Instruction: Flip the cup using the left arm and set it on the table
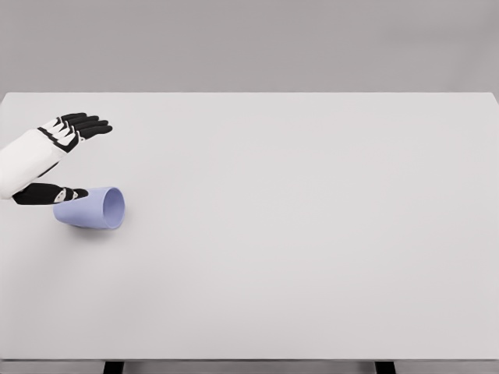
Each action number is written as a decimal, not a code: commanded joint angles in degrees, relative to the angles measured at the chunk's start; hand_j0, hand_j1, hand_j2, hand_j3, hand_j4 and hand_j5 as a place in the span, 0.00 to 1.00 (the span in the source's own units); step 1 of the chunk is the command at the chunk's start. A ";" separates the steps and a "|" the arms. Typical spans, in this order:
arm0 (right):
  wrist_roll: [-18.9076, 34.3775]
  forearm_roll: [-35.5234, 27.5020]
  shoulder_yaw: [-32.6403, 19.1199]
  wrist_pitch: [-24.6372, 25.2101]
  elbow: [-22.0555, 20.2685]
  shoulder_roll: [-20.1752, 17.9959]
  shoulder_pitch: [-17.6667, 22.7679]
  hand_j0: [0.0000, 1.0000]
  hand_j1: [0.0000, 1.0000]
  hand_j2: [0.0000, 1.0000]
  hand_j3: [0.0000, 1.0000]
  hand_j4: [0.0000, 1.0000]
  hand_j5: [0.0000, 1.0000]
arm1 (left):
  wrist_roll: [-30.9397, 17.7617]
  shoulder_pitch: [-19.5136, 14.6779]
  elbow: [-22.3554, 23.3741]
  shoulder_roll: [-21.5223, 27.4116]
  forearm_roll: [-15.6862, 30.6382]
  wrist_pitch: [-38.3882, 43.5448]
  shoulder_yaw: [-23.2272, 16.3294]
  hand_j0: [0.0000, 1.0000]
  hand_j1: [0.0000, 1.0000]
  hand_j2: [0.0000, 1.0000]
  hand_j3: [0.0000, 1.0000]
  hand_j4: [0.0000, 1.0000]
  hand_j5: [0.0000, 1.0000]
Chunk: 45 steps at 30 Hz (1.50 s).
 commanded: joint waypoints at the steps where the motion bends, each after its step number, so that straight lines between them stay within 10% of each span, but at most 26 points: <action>1: 0.04 -0.34 -0.20 0.02 0.07 0.00 0.00 1.00 1.00 1.00 1.00 1.00 1.00 | 0.03 0.00 -0.02 0.11 0.32 0.04 0.10 1.00 1.00 1.00 1.00 1.00 1.00; 15: -0.05 -0.17 -0.03 0.11 0.33 0.00 0.18 1.00 1.00 1.00 1.00 1.00 1.00 | -0.32 -0.18 -0.02 0.55 -0.12 0.04 0.98 1.00 1.00 1.00 1.00 1.00 1.00; 17: -0.05 -0.17 0.06 0.11 0.33 0.00 0.18 1.00 1.00 1.00 1.00 1.00 1.00 | -6.72 -0.79 -0.98 2.92 1.20 0.04 1.42 1.00 1.00 1.00 1.00 1.00 1.00; 20: -0.05 -0.17 0.06 0.11 0.33 0.00 0.18 1.00 1.00 1.00 1.00 1.00 1.00 | -26.09 -4.04 -2.48 5.47 16.04 0.04 1.33 1.00 1.00 1.00 1.00 1.00 1.00; 24: -0.05 -0.17 0.06 0.11 0.33 0.00 0.18 1.00 1.00 1.00 1.00 1.00 1.00 | -26.09 -11.69 -3.88 2.49 20.10 19.21 0.98 1.00 1.00 1.00 1.00 1.00 1.00; 29: -0.05 -0.17 0.06 0.11 0.34 0.00 0.18 1.00 1.00 1.00 1.00 1.00 1.00 | -26.09 -12.04 -4.06 -3.67 20.36 39.87 0.10 1.00 1.00 1.00 1.00 1.00 1.00; 45: -0.05 -0.17 0.06 0.11 0.33 0.00 0.18 1.00 1.00 1.00 1.00 1.00 1.00 | -26.09 -6.33 -4.32 6.88 22.82 36.01 -3.33 1.00 1.00 1.00 1.00 1.00 1.00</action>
